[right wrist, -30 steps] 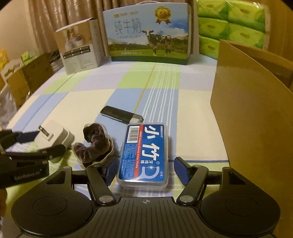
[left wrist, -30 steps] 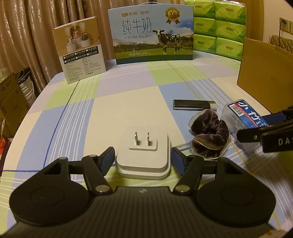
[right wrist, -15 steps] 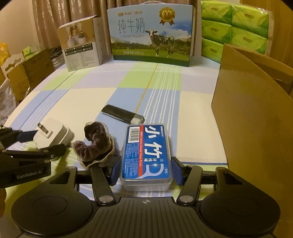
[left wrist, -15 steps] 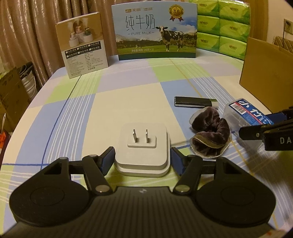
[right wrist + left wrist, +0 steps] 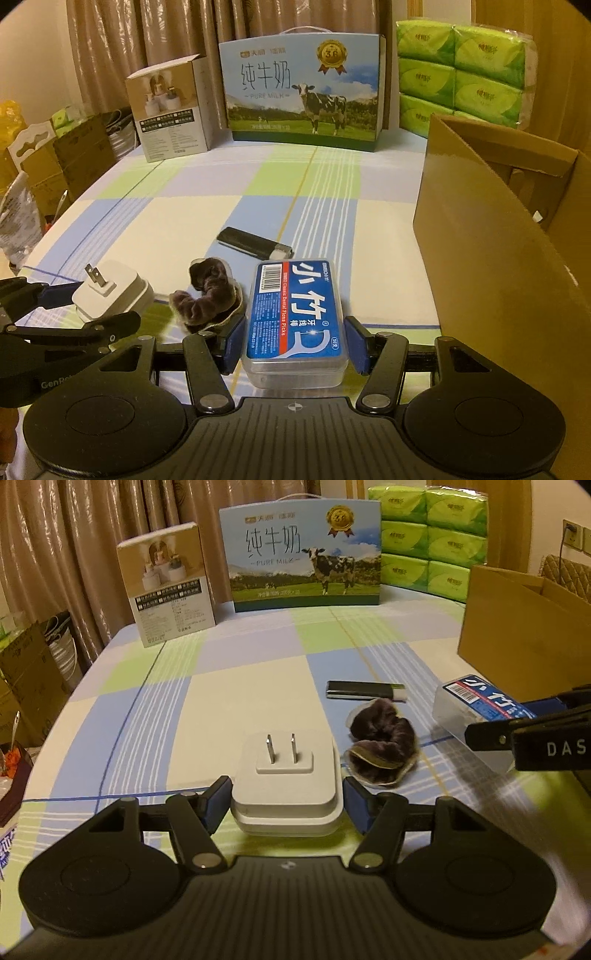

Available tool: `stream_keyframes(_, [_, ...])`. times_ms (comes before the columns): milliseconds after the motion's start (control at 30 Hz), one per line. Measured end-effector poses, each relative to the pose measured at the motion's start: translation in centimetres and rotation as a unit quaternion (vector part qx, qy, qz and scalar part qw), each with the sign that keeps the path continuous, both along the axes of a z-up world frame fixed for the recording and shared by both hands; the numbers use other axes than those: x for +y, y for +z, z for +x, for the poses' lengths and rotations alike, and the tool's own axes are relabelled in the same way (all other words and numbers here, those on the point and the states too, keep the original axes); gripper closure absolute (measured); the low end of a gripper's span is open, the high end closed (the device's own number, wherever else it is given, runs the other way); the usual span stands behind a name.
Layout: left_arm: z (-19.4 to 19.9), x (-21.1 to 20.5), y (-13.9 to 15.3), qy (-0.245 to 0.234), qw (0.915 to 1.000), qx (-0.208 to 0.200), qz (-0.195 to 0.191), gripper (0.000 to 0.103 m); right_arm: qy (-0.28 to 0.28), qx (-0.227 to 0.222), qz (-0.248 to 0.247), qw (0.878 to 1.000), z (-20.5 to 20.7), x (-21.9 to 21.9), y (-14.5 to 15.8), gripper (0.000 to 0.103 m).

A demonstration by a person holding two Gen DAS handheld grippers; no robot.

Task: Organize objects

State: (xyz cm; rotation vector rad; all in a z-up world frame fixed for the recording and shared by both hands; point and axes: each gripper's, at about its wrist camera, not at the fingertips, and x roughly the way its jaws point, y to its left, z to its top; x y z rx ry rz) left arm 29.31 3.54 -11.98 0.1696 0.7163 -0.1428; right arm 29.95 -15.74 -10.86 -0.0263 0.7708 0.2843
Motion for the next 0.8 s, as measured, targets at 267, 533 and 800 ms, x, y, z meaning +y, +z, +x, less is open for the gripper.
stream_keyframes(267, [-4.5, -1.7, 3.5, 0.02, 0.9998, -0.002, -0.01, 0.043, -0.002, -0.008, 0.018, 1.0, -5.0, -1.7, 2.9, 0.05])
stream_keyframes(533, [-11.1, -3.5, 7.8, 0.038, 0.9984, 0.0, -0.04, 0.042, -0.013, -0.019, 0.046, 0.999, -11.7, -3.8, 7.4, 0.05])
stream_keyframes(800, [-17.1, -5.6, 11.5, 0.042, 0.998, -0.005, -0.047, 0.042, -0.026, -0.045, 0.054, 0.997, -17.6, -6.6, 12.2, 0.05])
